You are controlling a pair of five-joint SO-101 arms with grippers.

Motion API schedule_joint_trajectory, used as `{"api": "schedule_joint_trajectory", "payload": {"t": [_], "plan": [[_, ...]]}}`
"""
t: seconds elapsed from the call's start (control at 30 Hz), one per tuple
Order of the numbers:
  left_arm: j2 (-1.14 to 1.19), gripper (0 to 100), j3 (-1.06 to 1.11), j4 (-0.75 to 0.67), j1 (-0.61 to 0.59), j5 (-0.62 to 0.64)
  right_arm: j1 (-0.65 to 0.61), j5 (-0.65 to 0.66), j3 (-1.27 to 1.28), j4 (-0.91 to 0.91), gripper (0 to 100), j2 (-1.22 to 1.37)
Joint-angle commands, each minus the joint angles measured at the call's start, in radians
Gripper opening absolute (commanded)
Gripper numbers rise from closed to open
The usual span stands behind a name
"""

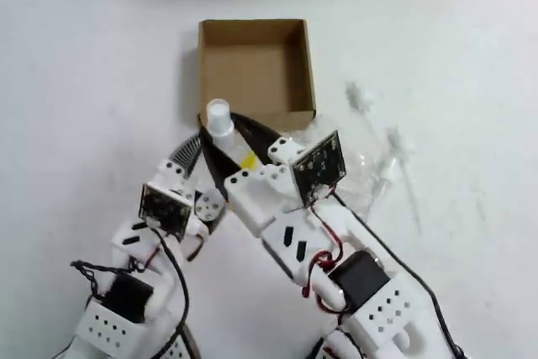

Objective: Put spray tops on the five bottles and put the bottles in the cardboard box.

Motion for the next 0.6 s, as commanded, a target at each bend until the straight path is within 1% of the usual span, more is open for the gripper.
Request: {"api": "schedule_joint_trajectory", "payload": {"t": [0.0, 0.2, 0.4, 0.57], "plan": [[-0.019, 2, -0.008, -0.020, -0.004, -0.002, -0.021, -0.008, -0.012, -0.019, 1.5, -0.021], [-0.019, 2, -0.008, -0.020, -0.004, -0.002, -0.016, -0.008, -0.012, -0.027, 1.5, -0.021], [-0.019, 2, -0.008, -0.020, -0.004, -0.002, 0.038, -0.008, -0.005, -0.028, 1.5, -0.013], [-0.019, 2, -0.008, -0.020, -0.004, -0.002, 0.036, -0.008, 0.021, -0.028, 1.5, -0.021]]}}
